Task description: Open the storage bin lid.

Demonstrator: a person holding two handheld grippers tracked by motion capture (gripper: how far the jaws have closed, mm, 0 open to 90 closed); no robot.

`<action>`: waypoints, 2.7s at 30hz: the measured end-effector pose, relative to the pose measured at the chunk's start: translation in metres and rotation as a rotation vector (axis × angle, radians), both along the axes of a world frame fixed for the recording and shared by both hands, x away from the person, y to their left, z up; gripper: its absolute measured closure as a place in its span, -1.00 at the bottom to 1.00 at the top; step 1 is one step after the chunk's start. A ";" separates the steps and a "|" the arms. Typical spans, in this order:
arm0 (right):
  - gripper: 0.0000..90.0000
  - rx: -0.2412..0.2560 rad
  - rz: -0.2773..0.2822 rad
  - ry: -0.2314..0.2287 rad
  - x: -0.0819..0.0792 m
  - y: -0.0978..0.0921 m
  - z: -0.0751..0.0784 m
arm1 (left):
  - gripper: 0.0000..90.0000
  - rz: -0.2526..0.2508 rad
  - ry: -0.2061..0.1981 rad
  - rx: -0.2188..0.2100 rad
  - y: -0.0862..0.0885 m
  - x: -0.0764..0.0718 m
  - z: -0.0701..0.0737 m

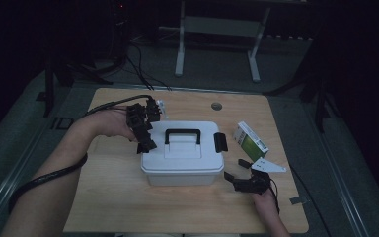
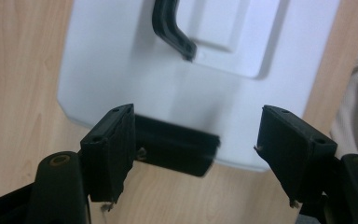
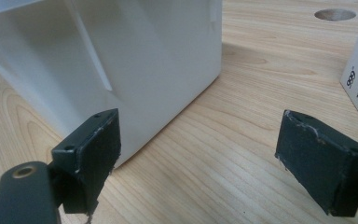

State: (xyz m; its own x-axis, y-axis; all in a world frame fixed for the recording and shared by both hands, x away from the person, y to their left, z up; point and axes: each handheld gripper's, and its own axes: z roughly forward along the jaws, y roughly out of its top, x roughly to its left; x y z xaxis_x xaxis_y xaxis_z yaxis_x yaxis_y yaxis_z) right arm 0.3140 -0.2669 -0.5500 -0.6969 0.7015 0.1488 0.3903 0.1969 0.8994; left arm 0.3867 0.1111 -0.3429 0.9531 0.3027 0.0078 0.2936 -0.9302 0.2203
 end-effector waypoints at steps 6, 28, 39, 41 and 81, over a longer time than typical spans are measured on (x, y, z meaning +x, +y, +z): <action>-0.70 -0.003 0.004 0.000 0.000 0.000 0.000 | -0.37 -0.005 0.006 0.017 -0.010 0.009 0.002; -0.70 0.006 0.011 0.011 0.000 -0.001 -0.001 | -0.37 -0.064 0.008 0.037 -0.048 0.032 0.007; -0.70 0.014 0.015 0.019 0.001 -0.002 -0.001 | -0.37 -0.099 0.001 0.062 -0.064 0.039 0.001; -0.70 0.014 0.015 0.021 0.001 -0.002 -0.001 | -0.27 -0.102 0.010 0.057 -0.067 0.039 0.002; -0.70 0.012 0.031 0.026 0.000 -0.002 -0.002 | 0.71 -0.242 0.031 0.173 -0.106 0.038 -0.010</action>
